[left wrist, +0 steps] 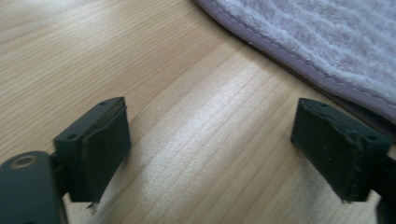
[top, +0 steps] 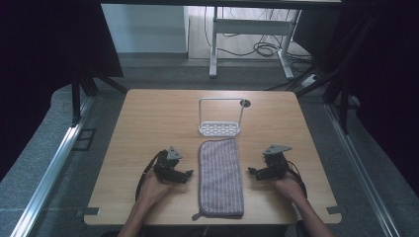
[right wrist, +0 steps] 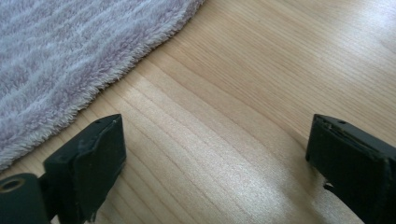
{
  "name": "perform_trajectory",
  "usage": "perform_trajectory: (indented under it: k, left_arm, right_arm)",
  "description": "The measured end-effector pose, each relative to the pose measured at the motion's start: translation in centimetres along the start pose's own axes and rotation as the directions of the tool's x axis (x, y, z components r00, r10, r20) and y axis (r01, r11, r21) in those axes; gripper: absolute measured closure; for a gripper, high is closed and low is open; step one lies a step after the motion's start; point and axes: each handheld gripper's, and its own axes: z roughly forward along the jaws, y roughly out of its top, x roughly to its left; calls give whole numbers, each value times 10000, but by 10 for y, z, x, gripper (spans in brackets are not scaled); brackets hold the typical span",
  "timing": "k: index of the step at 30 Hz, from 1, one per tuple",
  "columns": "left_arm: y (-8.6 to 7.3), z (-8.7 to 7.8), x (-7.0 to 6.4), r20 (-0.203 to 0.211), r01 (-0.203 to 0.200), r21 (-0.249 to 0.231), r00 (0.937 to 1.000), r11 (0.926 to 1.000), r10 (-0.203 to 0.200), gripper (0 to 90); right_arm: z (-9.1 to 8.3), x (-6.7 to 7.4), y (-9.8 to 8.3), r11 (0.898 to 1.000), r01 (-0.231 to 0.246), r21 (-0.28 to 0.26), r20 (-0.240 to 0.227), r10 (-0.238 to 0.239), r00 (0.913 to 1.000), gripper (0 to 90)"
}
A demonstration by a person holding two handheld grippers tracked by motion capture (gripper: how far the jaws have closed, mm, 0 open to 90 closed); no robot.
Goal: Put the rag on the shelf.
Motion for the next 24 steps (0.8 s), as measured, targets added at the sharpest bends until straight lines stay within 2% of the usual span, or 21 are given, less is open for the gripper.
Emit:
perform_trajectory:
  k: [8, 19, 24]
  left_arm:
    - [-1, -1, -1, -148, 98, -11, 9998, 10000, -99, 108]
    - [-1, -1, -2, -155, 155, -12, 9998, 9999, -155, 105]
    - [-1, -1, -1, -173, 156, -31, 9997, 9999, -156, 110]
  right_arm:
    - [0, 0, 0, 10000, -14, -7, -8, 14, 10000, 36]
    - [1, 0, 2, 9998, 40, 169, -46, -39, 10000, 22]
    - [0, 1, 3, 9996, -32, 277, -19, 32, 10000, 51]
